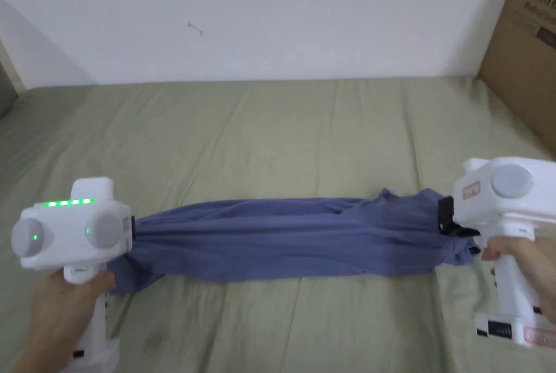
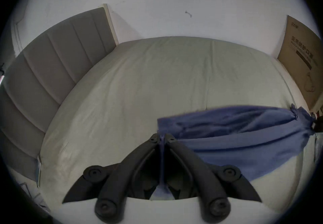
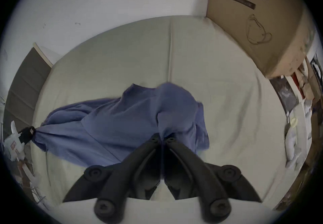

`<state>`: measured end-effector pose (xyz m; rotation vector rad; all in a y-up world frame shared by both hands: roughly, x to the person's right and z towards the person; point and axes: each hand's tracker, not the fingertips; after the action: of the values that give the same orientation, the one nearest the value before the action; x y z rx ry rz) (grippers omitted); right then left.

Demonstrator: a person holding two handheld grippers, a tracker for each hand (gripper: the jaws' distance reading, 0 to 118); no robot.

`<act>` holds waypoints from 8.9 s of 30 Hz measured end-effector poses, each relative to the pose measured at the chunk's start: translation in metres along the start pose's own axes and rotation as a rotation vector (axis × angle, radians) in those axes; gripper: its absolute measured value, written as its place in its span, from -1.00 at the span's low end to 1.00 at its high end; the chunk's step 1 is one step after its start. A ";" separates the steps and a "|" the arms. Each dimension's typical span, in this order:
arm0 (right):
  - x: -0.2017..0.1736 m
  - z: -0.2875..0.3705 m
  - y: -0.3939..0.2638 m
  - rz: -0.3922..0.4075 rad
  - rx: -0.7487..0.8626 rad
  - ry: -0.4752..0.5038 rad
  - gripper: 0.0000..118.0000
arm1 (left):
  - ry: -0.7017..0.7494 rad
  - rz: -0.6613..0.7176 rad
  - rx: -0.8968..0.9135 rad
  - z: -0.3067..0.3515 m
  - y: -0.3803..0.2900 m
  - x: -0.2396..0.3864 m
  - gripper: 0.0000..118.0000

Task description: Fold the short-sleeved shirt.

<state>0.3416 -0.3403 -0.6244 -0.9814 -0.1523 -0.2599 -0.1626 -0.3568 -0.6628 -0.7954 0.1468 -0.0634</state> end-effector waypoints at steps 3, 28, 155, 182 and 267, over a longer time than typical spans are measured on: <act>0.005 0.042 -0.045 0.056 0.044 -0.001 -0.98 | -0.003 -0.014 0.030 0.049 -0.033 -0.010 -0.96; 0.062 0.208 -0.358 0.007 -0.036 0.001 -0.40 | -0.038 -0.005 -0.083 0.250 -0.293 -0.103 0.05; 0.090 0.189 -0.324 -0.085 -0.159 -0.104 0.44 | -0.189 0.034 -0.323 0.225 -0.253 -0.130 0.94; 0.050 -0.032 -0.096 0.118 -0.258 -0.073 0.54 | -0.255 0.068 -0.244 0.138 -0.142 -0.057 -1.00; -0.097 0.182 -0.299 0.090 0.025 0.166 -1.00 | -0.589 0.611 -0.398 0.174 -0.284 -0.193 0.90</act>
<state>0.1613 -0.3319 -0.3094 -0.9349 0.0397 -0.2550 -0.3266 -0.4105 -0.3184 -1.1024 -0.1680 0.7932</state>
